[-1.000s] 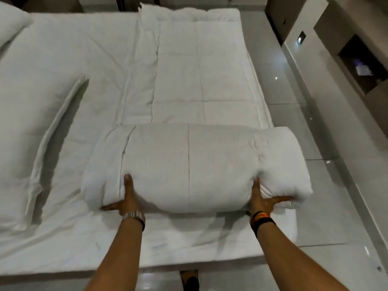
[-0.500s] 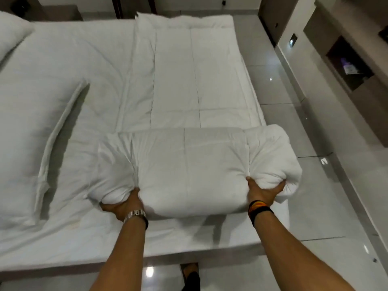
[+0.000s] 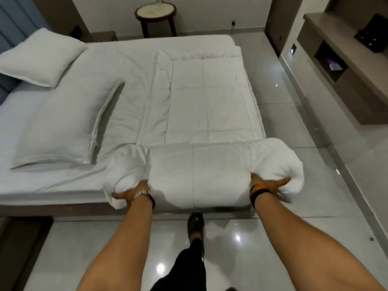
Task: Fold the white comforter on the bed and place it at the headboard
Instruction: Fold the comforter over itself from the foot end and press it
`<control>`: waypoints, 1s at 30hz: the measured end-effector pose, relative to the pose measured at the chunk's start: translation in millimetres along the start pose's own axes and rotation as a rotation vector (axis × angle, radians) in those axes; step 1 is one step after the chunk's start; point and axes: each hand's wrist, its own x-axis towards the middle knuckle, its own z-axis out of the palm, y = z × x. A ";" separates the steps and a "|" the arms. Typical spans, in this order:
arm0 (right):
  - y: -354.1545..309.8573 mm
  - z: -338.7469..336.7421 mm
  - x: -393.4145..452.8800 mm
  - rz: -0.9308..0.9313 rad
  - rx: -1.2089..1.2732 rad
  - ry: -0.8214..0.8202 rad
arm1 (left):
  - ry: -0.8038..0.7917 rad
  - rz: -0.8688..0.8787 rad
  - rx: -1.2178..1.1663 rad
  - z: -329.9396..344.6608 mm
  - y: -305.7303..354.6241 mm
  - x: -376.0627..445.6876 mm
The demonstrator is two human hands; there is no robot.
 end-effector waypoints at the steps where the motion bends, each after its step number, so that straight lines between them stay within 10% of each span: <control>1: -19.8 6.2 1.8 -0.039 0.024 -0.047 | -0.060 0.052 0.038 19.3 9.5 -9.7; 6: -112.5 52.1 33.1 -0.339 0.220 -0.286 | -0.476 0.254 0.306 127.4 42.3 -6.2; 14: -43.7 139.2 144.4 -0.132 0.015 -0.207 | -0.394 0.140 0.722 173.5 -61.2 110.5; 20: -100.3 258.4 212.3 -0.027 0.116 -0.036 | -0.183 0.103 0.542 296.0 -108.7 166.5; 30: -155.0 356.0 246.6 -0.134 0.123 0.163 | -0.101 0.382 0.700 382.0 -137.4 210.1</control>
